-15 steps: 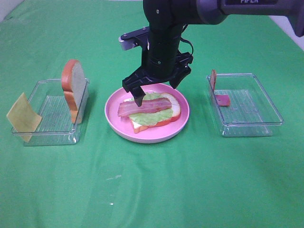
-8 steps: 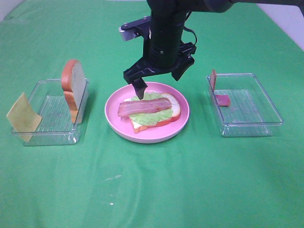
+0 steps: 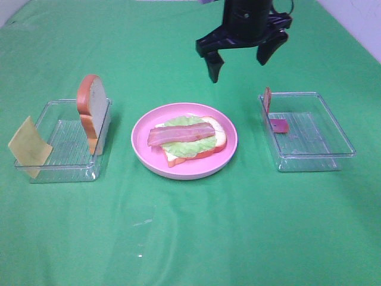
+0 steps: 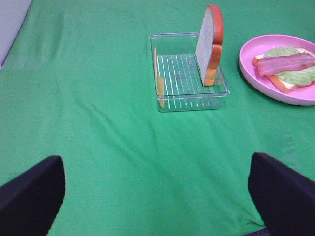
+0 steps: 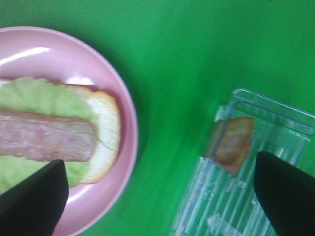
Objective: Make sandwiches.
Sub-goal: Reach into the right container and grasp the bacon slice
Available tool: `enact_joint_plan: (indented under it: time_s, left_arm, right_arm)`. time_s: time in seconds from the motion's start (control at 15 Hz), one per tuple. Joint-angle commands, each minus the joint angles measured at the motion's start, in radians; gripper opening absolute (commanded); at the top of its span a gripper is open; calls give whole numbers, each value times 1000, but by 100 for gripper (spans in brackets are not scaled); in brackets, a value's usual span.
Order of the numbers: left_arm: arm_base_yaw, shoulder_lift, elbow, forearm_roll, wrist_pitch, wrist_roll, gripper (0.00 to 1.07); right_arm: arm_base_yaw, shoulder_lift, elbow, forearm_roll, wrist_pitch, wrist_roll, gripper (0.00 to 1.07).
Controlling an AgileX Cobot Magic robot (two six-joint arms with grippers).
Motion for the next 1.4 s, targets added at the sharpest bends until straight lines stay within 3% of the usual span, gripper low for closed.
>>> enact_joint_plan:
  time_s: [0.07, 0.4, 1.4]
  left_arm:
    - [0, -13, 3, -5, -4, -4, 93]
    - [0, -13, 3, -5, -4, -4, 93]
    - [0, -13, 3, -5, -4, -4, 93]
  right_arm:
    - [-92, -8, -2, 24, 19, 20, 99]
    - [-172, -7, -2, 122, 25, 12, 99]
    - [-172, 147, -2, 159, -21, 20, 98]
